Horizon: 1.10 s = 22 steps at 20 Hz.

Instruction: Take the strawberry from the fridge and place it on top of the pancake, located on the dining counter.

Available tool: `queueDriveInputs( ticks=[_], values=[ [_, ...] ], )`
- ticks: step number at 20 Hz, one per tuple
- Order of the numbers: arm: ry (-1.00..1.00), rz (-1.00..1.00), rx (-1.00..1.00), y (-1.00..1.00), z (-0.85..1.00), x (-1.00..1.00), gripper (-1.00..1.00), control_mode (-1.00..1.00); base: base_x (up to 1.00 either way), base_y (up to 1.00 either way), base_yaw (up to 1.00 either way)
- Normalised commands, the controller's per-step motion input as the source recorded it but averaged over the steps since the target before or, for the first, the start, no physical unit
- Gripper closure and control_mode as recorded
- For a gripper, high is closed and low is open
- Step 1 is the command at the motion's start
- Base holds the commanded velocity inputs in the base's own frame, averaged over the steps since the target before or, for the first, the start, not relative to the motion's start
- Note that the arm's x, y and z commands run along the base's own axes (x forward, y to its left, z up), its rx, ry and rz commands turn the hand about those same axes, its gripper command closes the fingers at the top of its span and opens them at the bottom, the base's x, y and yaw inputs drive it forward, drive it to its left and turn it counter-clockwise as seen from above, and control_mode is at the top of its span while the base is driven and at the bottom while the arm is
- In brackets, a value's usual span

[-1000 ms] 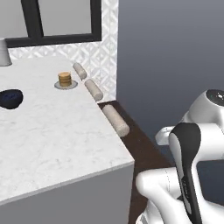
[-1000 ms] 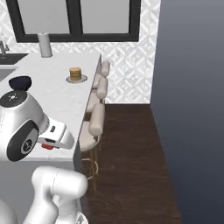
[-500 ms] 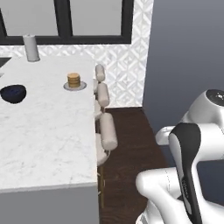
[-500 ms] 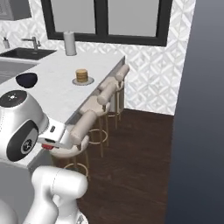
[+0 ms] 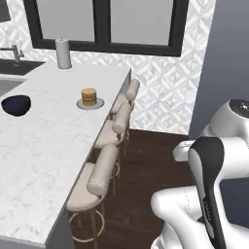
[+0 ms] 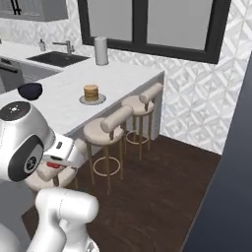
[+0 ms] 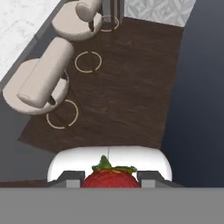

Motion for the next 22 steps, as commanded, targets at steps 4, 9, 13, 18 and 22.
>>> queueDriveInputs(
  ticks=[4, 9, 13, 18, 22],
  values=[
    [0.0, 0.0, 0.0, 0.0, 0.0, 0.0, 1.0, 1.0, 0.98, -1.0, 0.38],
    [0.0, 0.0, 0.0, 0.0, 0.0, 0.0, 1.0, 1.0, 1.0, -0.97, 0.45],
    [0.0, 0.0, 0.0, 0.0, 0.0, 0.0, 1.0, 1.0, 1.0, -0.84, 0.52],
    [0.0, 0.0, 0.0, 0.0, 0.0, 0.0, 1.0, 1.0, 0.63, -0.85, 0.64],
    [0.0, 0.0, 0.0, 0.0, 0.0, 0.0, 1.0, 1.0, 0.25, -0.95, 0.68]
  ],
)
